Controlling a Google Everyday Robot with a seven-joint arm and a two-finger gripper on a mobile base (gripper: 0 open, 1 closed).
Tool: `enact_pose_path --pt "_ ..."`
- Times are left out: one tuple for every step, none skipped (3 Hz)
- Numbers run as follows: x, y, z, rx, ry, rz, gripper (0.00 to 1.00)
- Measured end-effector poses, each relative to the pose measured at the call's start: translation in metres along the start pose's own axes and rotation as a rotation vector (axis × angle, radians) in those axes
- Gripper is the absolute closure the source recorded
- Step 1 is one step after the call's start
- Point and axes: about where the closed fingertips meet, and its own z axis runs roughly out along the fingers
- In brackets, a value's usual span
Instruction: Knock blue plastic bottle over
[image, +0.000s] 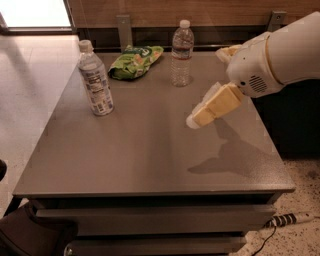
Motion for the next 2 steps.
enact_pose_path --pt "-0.029 -0.002 0.024 0.031 -0.203 0.031 0.00" --pt "-0.054 -0.010 0.023 0.081 -0.273 0.030 0.00"
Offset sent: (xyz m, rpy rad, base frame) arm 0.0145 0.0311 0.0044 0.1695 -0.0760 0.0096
